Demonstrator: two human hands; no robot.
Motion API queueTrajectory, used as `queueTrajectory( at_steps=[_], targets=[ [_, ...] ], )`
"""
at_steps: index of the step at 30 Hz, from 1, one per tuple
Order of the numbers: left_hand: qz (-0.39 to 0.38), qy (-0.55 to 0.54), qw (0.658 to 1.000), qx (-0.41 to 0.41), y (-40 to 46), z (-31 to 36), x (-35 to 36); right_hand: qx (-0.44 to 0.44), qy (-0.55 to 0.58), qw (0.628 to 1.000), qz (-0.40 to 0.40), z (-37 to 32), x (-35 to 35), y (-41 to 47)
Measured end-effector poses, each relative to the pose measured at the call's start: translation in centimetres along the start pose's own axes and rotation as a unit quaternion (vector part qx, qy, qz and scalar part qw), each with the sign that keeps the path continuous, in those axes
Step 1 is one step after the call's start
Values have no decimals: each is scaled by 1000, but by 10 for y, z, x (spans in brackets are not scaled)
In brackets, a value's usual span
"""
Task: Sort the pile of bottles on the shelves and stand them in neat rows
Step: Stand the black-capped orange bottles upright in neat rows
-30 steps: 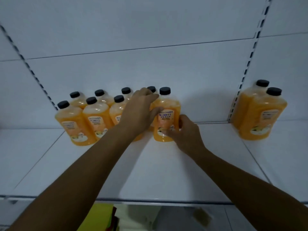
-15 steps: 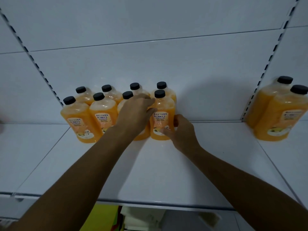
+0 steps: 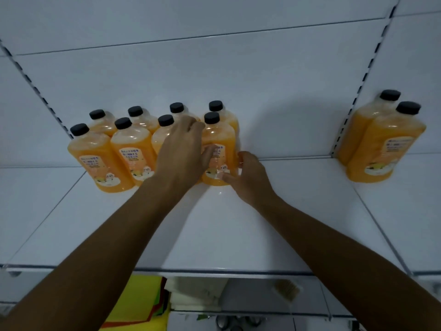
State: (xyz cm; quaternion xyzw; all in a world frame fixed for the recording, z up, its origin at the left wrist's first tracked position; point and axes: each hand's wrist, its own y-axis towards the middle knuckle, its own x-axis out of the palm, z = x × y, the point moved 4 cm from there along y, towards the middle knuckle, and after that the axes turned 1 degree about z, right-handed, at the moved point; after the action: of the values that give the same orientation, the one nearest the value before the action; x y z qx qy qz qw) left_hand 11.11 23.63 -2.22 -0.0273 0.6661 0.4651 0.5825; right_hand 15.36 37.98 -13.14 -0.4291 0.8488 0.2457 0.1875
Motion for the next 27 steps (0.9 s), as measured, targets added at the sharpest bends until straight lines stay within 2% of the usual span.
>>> queueTrajectory(
  at_steps=[3, 8, 11, 14, 16, 20, 24, 27],
  targets=[
    [72, -49, 996, 7, -10, 16, 1, 11, -10, 999, 33, 12, -20, -12],
    [15, -166, 982, 85, 3, 85, 36, 22, -36, 992, 115, 50, -93, -33],
    [-47, -200, 975, 79, 20, 132, 58, 61, -36, 978, 197, 75, -145, -45],
    [-74, -246, 960, 107, 37, 178, 72, 92, -25, 954, 285, 99, -197, -54],
    [-96, -260, 954, 114, 49, 204, 81, 118, 2, 942, 315, 118, -226, -55],
    [-131, -245, 952, 127, 71, 246, 100, 158, -29, 955, 248, 154, -255, -43],
    [-136, -258, 949, 118, 80, 264, 111, 166, 36, 975, 143, 161, -257, -31],
    [-112, -275, 949, 108, 81, 262, 115, 136, 84, 978, 135, 156, -250, -30]
  ],
)
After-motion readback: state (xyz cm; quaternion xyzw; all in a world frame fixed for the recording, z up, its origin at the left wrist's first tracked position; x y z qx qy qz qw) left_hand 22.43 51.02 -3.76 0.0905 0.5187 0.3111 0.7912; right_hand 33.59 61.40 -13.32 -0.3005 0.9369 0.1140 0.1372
